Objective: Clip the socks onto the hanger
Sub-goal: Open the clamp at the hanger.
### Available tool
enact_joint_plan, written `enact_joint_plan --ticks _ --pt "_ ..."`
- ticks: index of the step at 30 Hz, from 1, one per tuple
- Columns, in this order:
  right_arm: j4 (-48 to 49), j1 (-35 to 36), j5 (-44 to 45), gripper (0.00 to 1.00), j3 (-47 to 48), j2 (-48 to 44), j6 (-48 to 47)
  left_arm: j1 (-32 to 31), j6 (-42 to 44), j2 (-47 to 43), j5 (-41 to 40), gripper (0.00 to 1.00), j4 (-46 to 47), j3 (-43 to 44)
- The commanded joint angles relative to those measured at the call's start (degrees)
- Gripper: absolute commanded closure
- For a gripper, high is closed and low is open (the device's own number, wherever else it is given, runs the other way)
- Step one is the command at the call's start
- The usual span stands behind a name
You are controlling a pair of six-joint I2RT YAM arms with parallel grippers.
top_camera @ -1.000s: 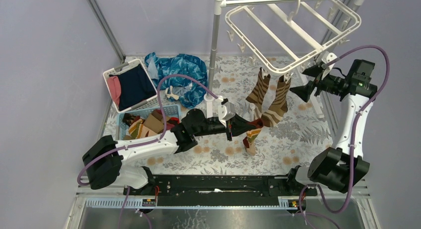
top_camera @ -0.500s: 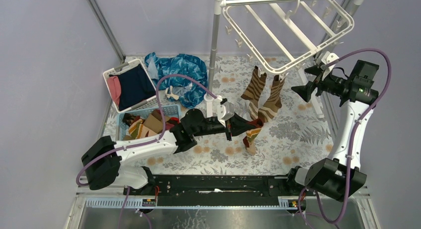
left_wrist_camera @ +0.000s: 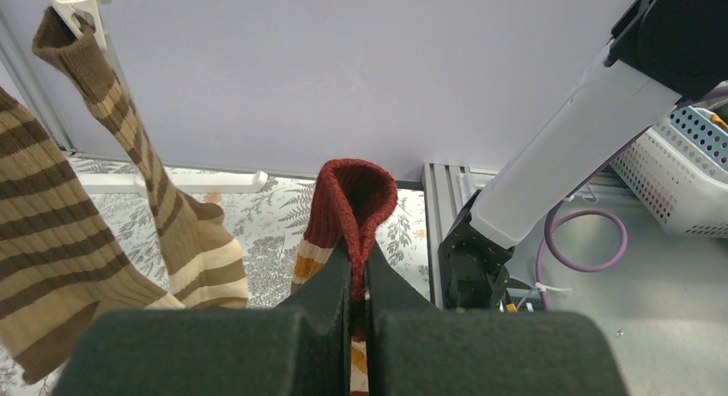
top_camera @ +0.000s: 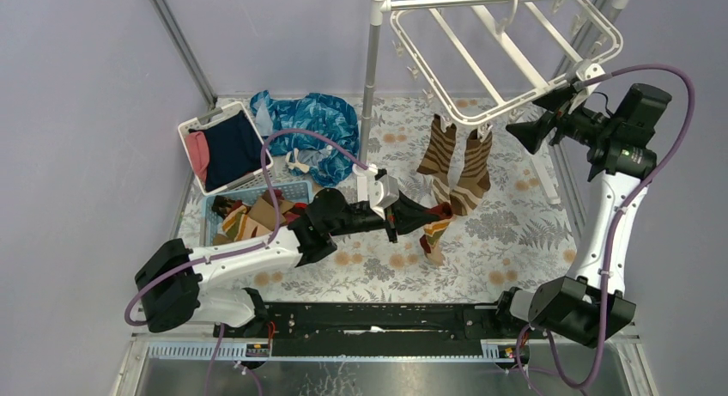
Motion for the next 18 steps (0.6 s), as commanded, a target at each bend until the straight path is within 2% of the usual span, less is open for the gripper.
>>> enact_joint_plan --ticks 1,5,9,14,18 --pt "6.30 4.53 -4.17 0.02 -1.05 -0.70 8.93 -0.17 0.03 -1.93 0.18 1.00 0.65 -1.03" --pt "4.53 9.52 -2.97 0.04 -1.91 -2.32 8.40 -0.18 -0.35 -2.18 0.32 1.00 0.75 -1.14" --pt "3.79 11.28 -1.92 0.06 -2.50 -3.36 9.28 -0.16 -0.63 -2.79 0.36 1.00 0.74 -1.61" --pt "4.46 12.86 -7.90 0.08 -4.45 -4.38 10.41 -0.19 -0.72 -3.07 0.14 1.00 1.21 -2.17" --pt "2.31 13.30 -7.88 0.08 -3.96 -4.70 8.81 -0.19 -0.90 -3.09 0.04 1.00 1.49 -2.42"
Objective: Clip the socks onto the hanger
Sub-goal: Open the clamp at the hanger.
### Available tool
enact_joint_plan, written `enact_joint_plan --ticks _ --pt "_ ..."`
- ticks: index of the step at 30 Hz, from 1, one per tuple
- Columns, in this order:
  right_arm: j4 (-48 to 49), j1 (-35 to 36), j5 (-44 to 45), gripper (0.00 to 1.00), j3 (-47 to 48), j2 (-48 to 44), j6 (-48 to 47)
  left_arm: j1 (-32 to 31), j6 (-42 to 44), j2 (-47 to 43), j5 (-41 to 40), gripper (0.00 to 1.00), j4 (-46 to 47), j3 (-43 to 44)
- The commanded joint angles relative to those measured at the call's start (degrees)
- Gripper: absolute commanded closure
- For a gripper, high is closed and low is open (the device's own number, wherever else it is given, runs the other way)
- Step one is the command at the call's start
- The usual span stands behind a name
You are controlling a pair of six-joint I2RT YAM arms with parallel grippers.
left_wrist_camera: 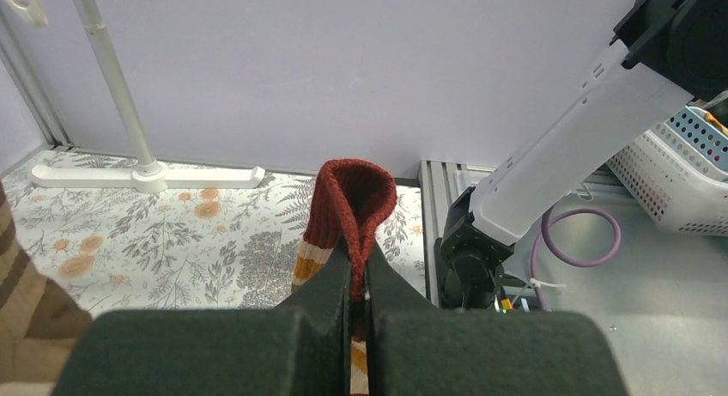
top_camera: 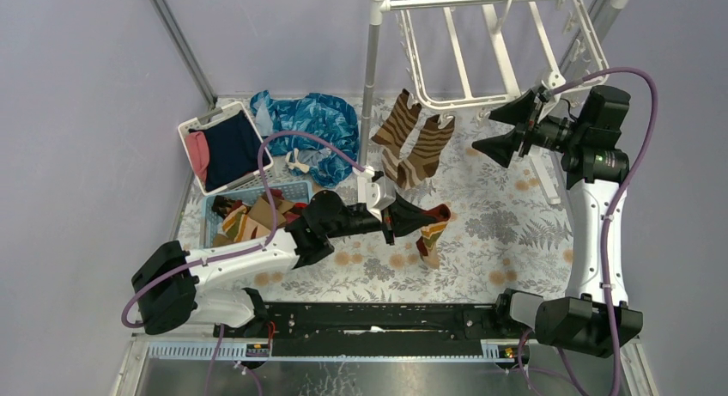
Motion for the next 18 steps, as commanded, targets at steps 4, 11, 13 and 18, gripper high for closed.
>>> enact_joint_plan --ticks 4,11,13,18 --pt "-5.00 0.71 -1.68 0.08 0.97 -1.68 -4.72 -0.20 -0.48 -1.35 -0.06 1.00 1.43 -0.89" --pt "-11.25 0.71 0.09 0.06 1.52 -2.67 -10.72 -0.15 -0.07 -1.23 -0.08 1.00 1.26 -0.68" --pt "-10.83 0.71 1.38 0.06 1.84 -2.60 -10.14 -0.20 0.10 -1.14 -0.08 1.00 1.13 -0.55" --pt "-9.89 0.71 3.41 0.05 2.92 -2.03 -9.10 -0.15 0.39 -1.51 -0.21 1.00 1.05 -0.69"
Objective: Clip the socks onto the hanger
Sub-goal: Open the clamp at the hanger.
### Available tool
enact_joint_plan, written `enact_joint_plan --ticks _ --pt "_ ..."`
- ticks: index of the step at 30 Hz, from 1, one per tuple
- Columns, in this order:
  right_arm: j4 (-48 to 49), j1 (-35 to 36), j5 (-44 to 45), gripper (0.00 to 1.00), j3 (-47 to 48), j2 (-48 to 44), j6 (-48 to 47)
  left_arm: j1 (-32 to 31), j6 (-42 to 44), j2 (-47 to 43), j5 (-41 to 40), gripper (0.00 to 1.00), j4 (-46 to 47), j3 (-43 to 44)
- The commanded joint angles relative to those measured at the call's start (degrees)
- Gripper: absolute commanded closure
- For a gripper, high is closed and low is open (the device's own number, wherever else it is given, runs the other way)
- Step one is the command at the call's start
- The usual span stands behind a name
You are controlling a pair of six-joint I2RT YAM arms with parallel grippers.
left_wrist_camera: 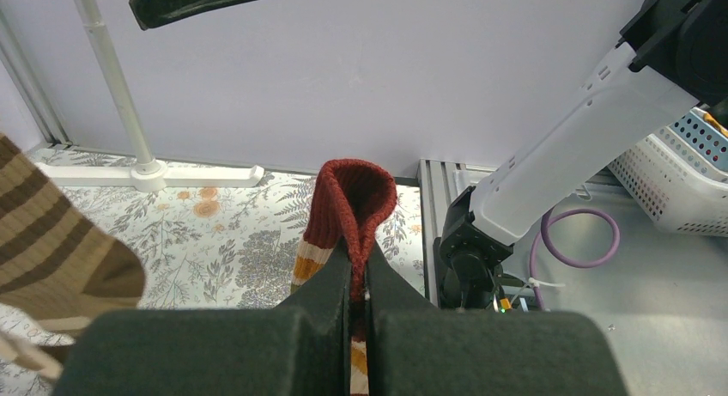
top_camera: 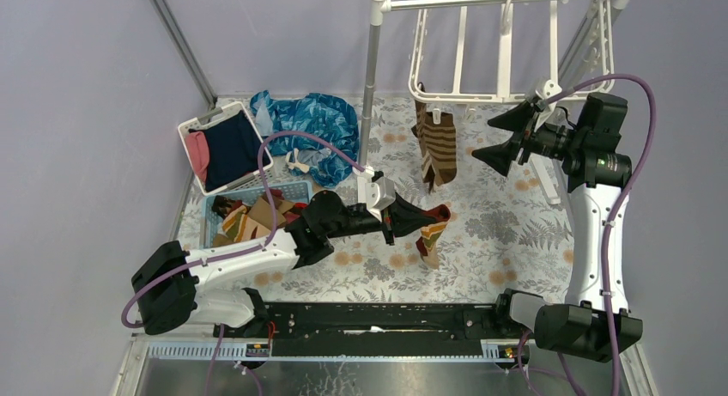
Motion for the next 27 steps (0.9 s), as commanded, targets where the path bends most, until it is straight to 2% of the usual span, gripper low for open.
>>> enact_joint_plan --ticks 1,18,27 --pt "-0.06 0.32 1.78 0.05 2.72 -0.36 -0.01 -0.15 0.68 -1.45 -0.22 1.00 1.01 -0.52" --pt "0.39 0.36 1.91 0.05 2.25 -0.24 -0.43 -0.19 1.58 -1.80 -0.50 1.00 0.42 -0.44" --pt "-3.34 0.32 2.71 0.04 3.18 -0.55 -3.64 -0.19 2.23 -1.32 -0.41 1.00 0.04 0.26"
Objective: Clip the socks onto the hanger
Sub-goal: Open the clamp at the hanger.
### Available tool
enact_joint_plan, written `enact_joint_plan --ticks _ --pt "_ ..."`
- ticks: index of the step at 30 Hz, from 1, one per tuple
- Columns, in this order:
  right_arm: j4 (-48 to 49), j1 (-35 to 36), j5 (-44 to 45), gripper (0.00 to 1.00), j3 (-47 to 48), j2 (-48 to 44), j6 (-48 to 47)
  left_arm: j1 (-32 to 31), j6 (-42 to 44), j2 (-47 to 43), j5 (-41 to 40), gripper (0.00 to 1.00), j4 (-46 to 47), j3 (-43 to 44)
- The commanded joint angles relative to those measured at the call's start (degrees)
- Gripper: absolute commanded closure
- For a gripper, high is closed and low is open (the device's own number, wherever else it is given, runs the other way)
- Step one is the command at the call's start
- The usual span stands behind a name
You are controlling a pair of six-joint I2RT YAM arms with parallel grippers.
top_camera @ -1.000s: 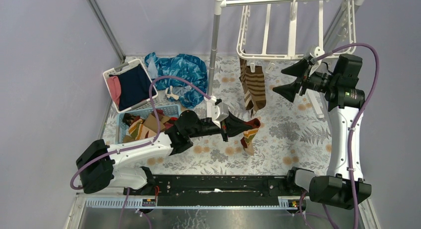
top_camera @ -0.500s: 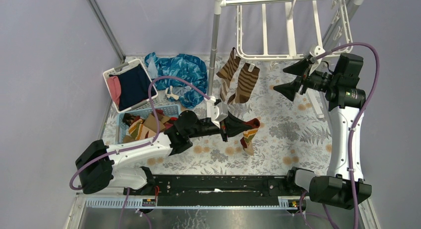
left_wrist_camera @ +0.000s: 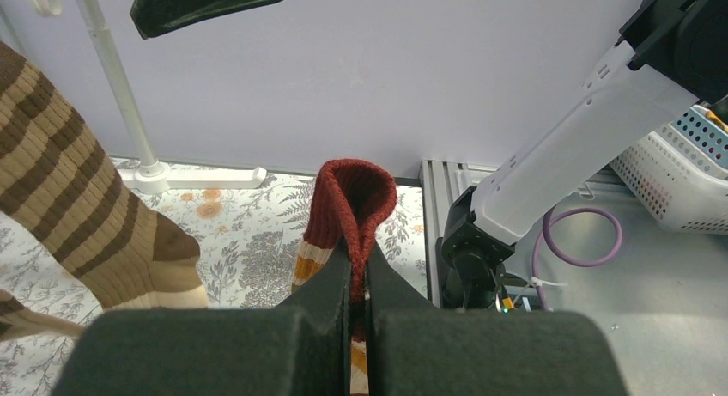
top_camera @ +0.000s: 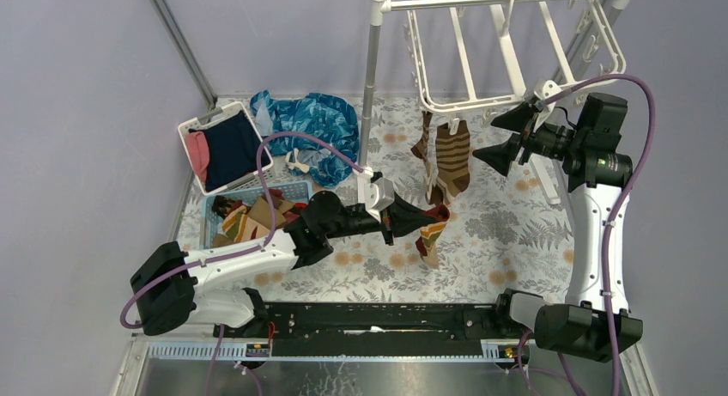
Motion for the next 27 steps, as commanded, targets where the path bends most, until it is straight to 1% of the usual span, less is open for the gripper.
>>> enact_joint_plan --ticks 1,5,12,16,17,19,21,23,25,27 --pt "-3.68 0.30 0.70 0.04 2.73 -0.73 -3.30 -0.15 2.00 -0.79 -0.30 1.00 -0.04 0.63" --pt "-10.02 0.31 2.09 0.03 2.54 -1.77 -8.72 -0.15 2.92 -0.31 -0.45 1.00 -0.39 1.18" --pt "-21.71 0.30 6.53 0.01 -1.32 -6.15 -17.57 0.16 4.39 1.92 0.14 1.00 -0.52 2.97" --pt "-26.40 0.30 4.06 0.00 -4.35 -8.24 -21.39 0.78 4.54 3.26 0.70 1.00 -0.31 4.07" --pt "-28.10 0.30 2.70 0.00 -5.10 -8.47 -23.63 1.00 4.50 3.54 0.75 1.00 -0.28 4.27" --pt "-32.48 0.30 -0.40 0.00 -6.68 -8.49 -31.10 1.52 4.47 4.00 1.05 1.00 -0.32 4.56" --pt "-38.62 0.30 -3.01 0.00 -7.45 -7.69 -40.72 2.05 4.83 4.30 1.44 1.00 -0.49 4.70" --pt "-43.02 0.57 -5.03 0.00 -7.44 -6.69 -47.22 2.62 5.65 4.48 1.48 1.00 -1.18 4.82" --pt "-47.40 1.83 -6.41 0.00 -7.27 -5.56 -53.30 3.15 6.10 4.70 1.48 1.00 -1.49 5.01" --pt "-49.18 4.03 -7.05 0.00 -7.53 -4.55 -55.77 3.64 5.94 5.12 1.73 1.00 -1.23 5.33"
